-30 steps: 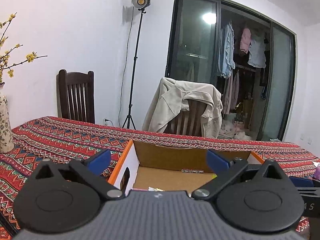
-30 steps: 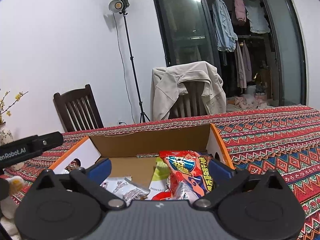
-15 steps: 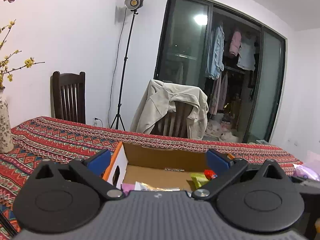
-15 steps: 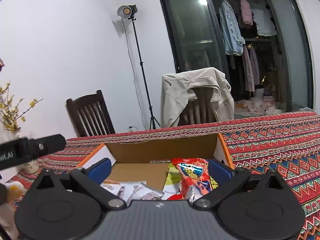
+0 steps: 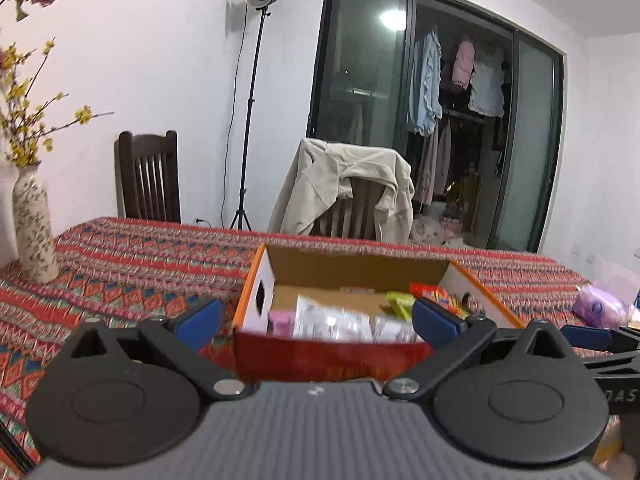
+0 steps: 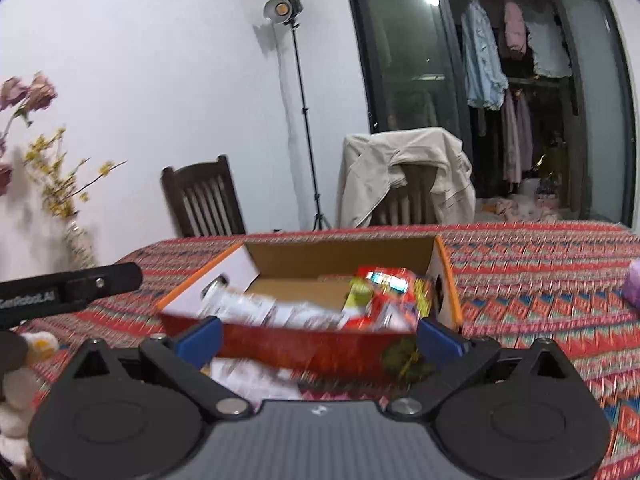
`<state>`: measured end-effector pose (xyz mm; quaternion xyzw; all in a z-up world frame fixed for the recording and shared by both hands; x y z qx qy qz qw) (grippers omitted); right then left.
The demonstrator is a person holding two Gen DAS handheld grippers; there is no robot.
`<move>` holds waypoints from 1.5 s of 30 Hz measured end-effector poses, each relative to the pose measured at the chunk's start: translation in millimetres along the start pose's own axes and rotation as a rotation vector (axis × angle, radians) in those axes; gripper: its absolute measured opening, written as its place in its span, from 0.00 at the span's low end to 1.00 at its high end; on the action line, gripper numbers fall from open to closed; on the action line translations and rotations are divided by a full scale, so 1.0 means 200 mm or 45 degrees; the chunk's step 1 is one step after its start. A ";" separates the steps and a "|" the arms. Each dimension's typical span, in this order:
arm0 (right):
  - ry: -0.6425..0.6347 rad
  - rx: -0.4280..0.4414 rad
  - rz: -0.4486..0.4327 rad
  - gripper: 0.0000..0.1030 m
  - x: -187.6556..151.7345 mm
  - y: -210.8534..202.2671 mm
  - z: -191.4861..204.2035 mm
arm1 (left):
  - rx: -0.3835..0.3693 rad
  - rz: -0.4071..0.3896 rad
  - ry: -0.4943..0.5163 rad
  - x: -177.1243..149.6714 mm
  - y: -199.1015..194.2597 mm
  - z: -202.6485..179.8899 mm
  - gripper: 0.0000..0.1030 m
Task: Organize snacks
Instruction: 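Move both tools back to the pile, right tool grasping a white packet, then grasp the green bar with the left tool while the right holds its packet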
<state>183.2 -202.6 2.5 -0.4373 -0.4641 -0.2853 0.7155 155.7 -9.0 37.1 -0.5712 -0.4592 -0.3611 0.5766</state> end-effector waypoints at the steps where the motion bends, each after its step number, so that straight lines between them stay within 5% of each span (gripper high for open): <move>1: 0.000 0.004 0.007 1.00 -0.03 -0.02 0.01 | 0.004 0.006 0.001 -0.03 -0.02 0.01 1.00; 13: -0.021 -0.007 0.090 1.00 -0.31 -0.17 0.14 | 0.036 0.126 -0.008 -0.30 -0.16 0.13 1.00; 29: -0.102 -0.051 0.272 0.98 -0.46 -0.16 0.23 | 0.098 0.219 0.013 -0.42 -0.28 0.22 1.00; 35: -0.128 -0.048 0.343 0.87 -0.53 -0.12 0.24 | 0.071 0.238 0.012 -0.45 -0.26 0.18 1.00; 38: -0.195 -0.040 0.356 0.74 -0.56 -0.11 0.29 | 0.060 0.257 0.008 -0.46 -0.25 0.16 1.00; 41: -0.265 -0.045 0.374 0.49 -0.58 -0.11 0.33 | 0.047 0.275 0.007 -0.49 -0.25 0.14 1.00; 45: -0.277 -0.062 0.347 0.42 -0.57 -0.13 0.32 | 0.024 0.287 0.007 -0.51 -0.25 0.11 1.00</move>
Point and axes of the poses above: each gripper's, at about its wrist camera, not at the fingertips, and y roughly the way its jaws point, z to its left, x to its top, the point moved 8 cm from there along y, roughly the way its jaws point, and after that the axes turned 5 degrees about x, right-handed, at the moved point
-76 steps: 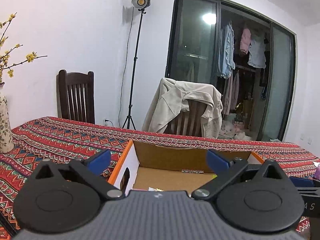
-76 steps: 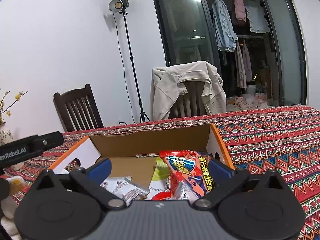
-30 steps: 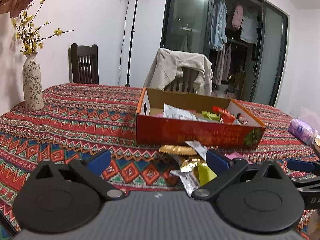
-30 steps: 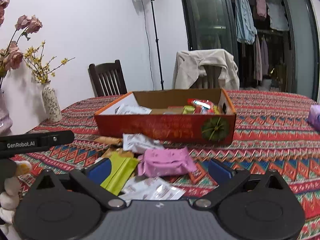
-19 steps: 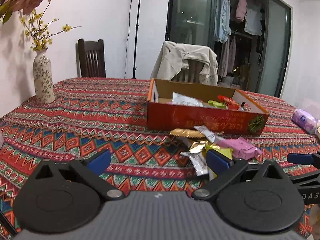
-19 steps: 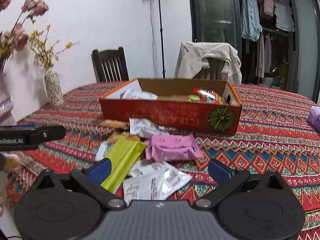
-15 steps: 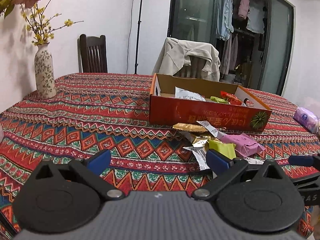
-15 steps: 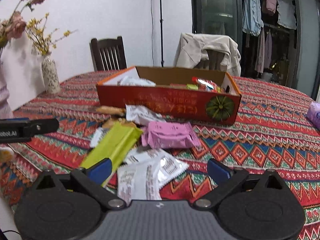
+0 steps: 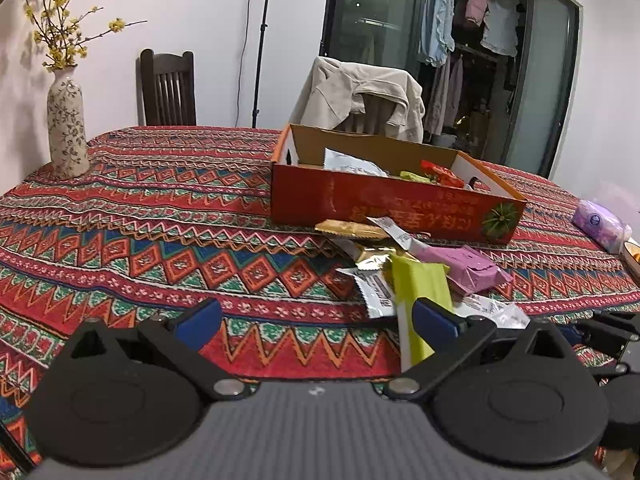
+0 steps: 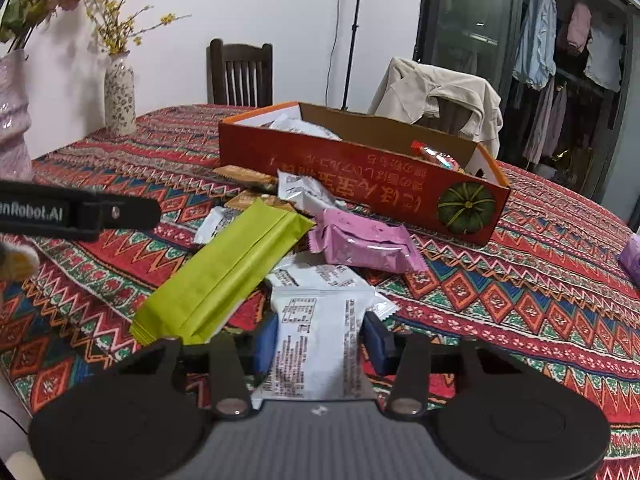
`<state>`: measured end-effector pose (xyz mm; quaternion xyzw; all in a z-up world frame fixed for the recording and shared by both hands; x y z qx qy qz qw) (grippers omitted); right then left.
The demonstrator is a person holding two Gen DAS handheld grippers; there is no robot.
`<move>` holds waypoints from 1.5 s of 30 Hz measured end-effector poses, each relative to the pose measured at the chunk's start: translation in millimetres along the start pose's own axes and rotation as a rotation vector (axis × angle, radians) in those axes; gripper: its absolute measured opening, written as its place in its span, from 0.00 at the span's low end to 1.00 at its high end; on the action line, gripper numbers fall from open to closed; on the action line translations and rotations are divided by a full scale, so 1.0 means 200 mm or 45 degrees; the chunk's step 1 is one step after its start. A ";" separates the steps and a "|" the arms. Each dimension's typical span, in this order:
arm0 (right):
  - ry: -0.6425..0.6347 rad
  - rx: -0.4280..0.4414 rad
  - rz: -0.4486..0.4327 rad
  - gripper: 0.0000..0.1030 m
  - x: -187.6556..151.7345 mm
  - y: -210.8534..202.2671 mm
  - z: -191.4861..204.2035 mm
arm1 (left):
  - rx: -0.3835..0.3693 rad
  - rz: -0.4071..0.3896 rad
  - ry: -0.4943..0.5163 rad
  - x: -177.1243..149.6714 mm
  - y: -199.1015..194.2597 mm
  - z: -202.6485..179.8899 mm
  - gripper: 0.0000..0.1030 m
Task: Organize snacks
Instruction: 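Grasp the green bar with the left tool while the right holds its packet, then carry the green bar and white packet over the box and open both tools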
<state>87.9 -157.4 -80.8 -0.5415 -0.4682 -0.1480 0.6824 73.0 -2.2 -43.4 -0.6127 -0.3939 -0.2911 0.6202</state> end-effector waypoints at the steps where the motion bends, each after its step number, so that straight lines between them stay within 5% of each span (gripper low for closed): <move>1: 0.016 -0.008 -0.016 0.41 0.01 -0.01 -0.02 | -0.007 0.002 -0.001 0.00 0.00 -0.01 1.00; 14: 0.186 -0.036 -0.133 0.41 0.01 -0.12 -0.23 | -0.048 0.107 0.076 -0.09 0.10 -0.28 0.99; 20: 0.218 -0.022 -0.147 0.41 0.00 -0.12 -0.29 | -0.033 0.170 0.108 -0.14 0.17 -0.34 0.58; 21: 0.221 -0.020 -0.146 0.41 -0.01 -0.11 -0.30 | -0.043 0.168 0.113 -0.14 0.17 -0.34 0.39; 45: 0.229 -0.019 -0.201 0.41 0.07 -0.17 -0.29 | -0.114 0.051 0.049 0.00 0.02 -0.28 0.38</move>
Point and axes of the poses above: each gripper's, at about its wrist camera, not at the fingertips, and y roughly the way its jaws point, z to its left, x to its top, the point moved 8 cm from there along y, roughly the way its jaws point, and after that the axes turned 5 degrees about x, right-handed, at the moved point
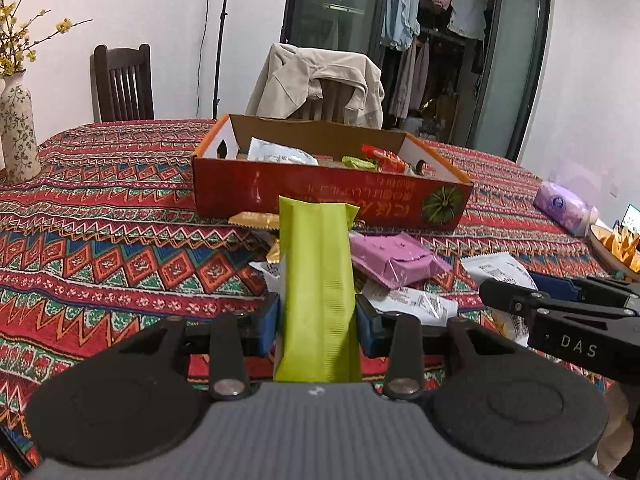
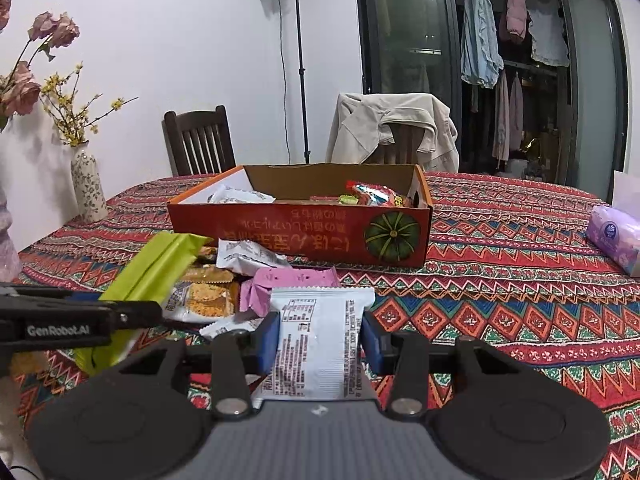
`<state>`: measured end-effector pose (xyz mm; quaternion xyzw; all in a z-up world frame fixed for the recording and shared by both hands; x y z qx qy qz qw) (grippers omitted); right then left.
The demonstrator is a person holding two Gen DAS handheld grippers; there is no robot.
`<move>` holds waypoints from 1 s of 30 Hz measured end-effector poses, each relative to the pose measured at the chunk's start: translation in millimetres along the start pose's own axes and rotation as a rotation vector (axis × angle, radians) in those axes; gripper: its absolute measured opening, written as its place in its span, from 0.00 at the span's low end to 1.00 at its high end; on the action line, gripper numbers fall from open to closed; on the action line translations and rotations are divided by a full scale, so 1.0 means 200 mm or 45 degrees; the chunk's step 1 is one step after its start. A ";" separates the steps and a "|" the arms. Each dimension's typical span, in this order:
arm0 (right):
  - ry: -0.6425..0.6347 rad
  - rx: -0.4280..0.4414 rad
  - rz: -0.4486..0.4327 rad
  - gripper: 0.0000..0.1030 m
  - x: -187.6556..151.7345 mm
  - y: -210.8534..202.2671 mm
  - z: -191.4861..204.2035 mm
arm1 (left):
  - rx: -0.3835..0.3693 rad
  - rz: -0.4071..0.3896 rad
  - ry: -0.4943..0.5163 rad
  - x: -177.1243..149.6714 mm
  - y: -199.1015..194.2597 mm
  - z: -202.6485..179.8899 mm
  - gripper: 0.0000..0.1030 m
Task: Organize snacks
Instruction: 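Carry the green bar and white packet over the box and open both tools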
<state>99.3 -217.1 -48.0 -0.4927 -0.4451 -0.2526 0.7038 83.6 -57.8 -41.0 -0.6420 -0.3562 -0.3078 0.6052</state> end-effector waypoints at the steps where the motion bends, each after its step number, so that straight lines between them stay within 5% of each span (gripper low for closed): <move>1: 0.001 0.000 -0.001 0.41 0.01 0.00 0.00 | -0.003 -0.005 -0.003 0.01 0.00 0.00 0.38; 10: 0.002 0.001 -0.045 0.41 0.14 0.09 -0.04 | -0.018 -0.070 -0.003 0.15 0.03 0.01 0.38; 30: 0.004 -0.012 -0.166 0.41 0.67 0.53 -0.09 | 0.015 -0.259 -0.050 0.73 0.32 0.02 0.39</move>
Point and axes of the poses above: each gripper's, at about its wrist camera, not at the fingertips, and y roughly the way its jaws point, z to its left, x to its top, the point moved 8 cm from there along y, roughly the way its jaws point, and after that the axes turned 5 degrees about x, right-handed, at the moved point
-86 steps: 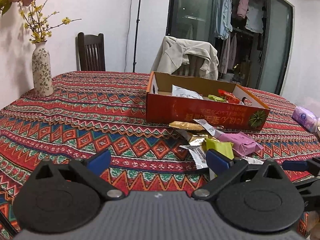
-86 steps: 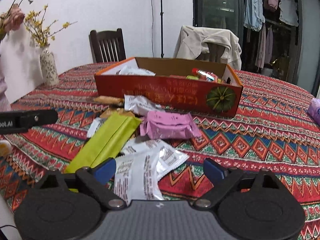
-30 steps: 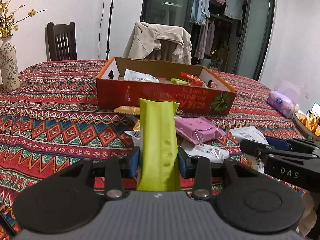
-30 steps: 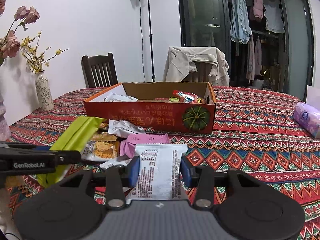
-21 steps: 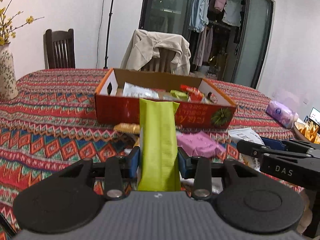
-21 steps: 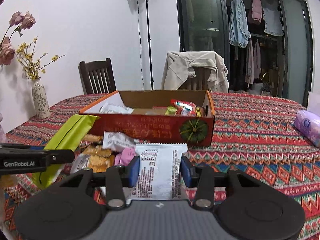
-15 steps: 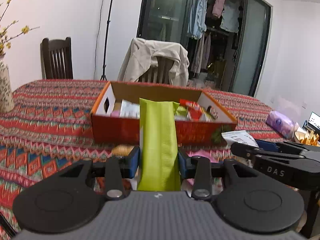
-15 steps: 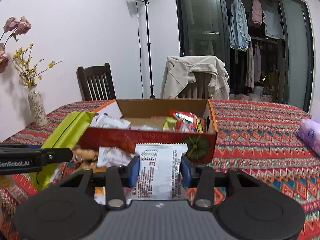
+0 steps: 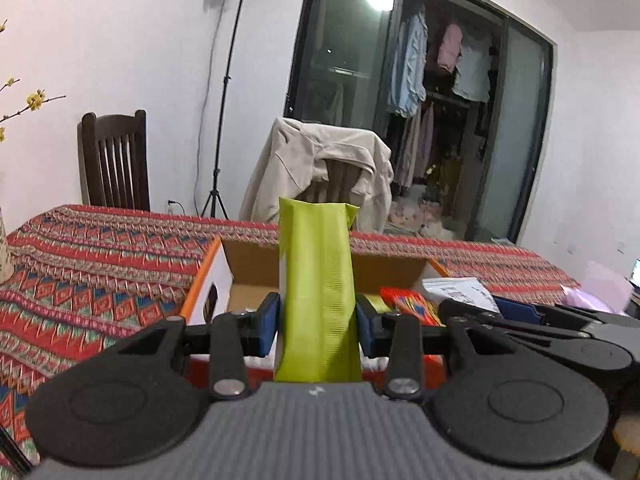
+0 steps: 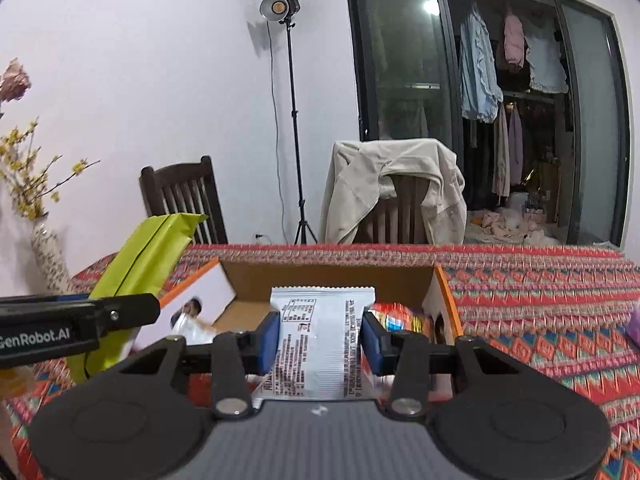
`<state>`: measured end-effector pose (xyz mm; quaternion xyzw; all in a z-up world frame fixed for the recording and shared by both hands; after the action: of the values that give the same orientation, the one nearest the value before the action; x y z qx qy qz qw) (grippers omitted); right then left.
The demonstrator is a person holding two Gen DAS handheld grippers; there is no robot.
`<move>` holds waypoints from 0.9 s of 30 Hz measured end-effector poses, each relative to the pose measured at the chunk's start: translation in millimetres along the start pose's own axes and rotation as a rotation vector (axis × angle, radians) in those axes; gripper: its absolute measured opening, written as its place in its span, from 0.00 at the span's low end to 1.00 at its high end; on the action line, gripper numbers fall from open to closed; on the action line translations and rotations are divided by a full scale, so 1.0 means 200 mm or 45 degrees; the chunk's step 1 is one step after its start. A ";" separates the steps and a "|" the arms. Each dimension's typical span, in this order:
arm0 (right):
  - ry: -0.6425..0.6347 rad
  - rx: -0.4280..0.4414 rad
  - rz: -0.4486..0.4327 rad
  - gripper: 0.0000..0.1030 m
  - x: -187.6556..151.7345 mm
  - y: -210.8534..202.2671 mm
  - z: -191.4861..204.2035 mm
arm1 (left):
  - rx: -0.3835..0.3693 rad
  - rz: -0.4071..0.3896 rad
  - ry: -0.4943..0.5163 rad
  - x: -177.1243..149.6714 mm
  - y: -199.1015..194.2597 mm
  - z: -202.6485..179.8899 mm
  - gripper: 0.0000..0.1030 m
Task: Organize snacks
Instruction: 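Carry the green bar and white packet over the box and open both tools, then withdraw both open tools from the box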
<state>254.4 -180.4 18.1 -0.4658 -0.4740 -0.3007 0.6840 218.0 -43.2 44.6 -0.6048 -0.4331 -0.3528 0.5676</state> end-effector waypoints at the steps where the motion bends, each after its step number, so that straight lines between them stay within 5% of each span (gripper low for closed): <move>1: -0.002 -0.008 -0.011 0.41 0.02 0.02 0.00 | 0.016 -0.007 -0.006 0.02 0.04 0.01 0.39; 10: 0.056 -0.052 -0.049 0.41 0.02 0.26 -0.12 | 0.127 -0.046 -0.063 0.10 0.34 0.10 0.39; 18: 0.045 -0.053 0.042 0.43 -0.09 0.40 -0.15 | 0.107 0.018 -0.016 -0.02 0.48 0.13 0.40; 20: 0.054 -0.064 0.065 0.47 -0.11 0.41 -0.16 | 0.089 0.001 -0.003 -0.03 0.46 0.12 0.51; 22: 0.077 -0.059 0.073 0.69 -0.12 0.41 -0.16 | 0.105 -0.034 -0.005 -0.03 0.43 0.12 0.90; 23: 0.093 -0.058 0.070 0.86 -0.12 0.40 -0.17 | 0.123 -0.064 -0.007 -0.03 0.41 0.12 0.97; 24: 0.104 -0.056 0.064 0.96 -0.11 0.39 -0.18 | 0.140 -0.092 -0.010 -0.02 0.40 0.13 1.00; 27: 0.103 -0.069 0.059 1.00 -0.11 0.37 -0.18 | 0.168 -0.106 -0.012 -0.02 0.38 0.13 1.00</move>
<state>321.9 -185.8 -32.7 -0.4824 -0.4269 -0.3162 0.6964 285.1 -16.3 8.5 -0.5492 -0.4830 -0.3438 0.5890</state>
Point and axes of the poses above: each gripper's, at about its wrist camera, not at the fingertips, and y roughly the way its jaws point, z to its left, x to its top, the point moved 8 cm from there along y, roughly the way its jaws point, and after that the axes turned 5 degrees about x, right-handed, at the moved point
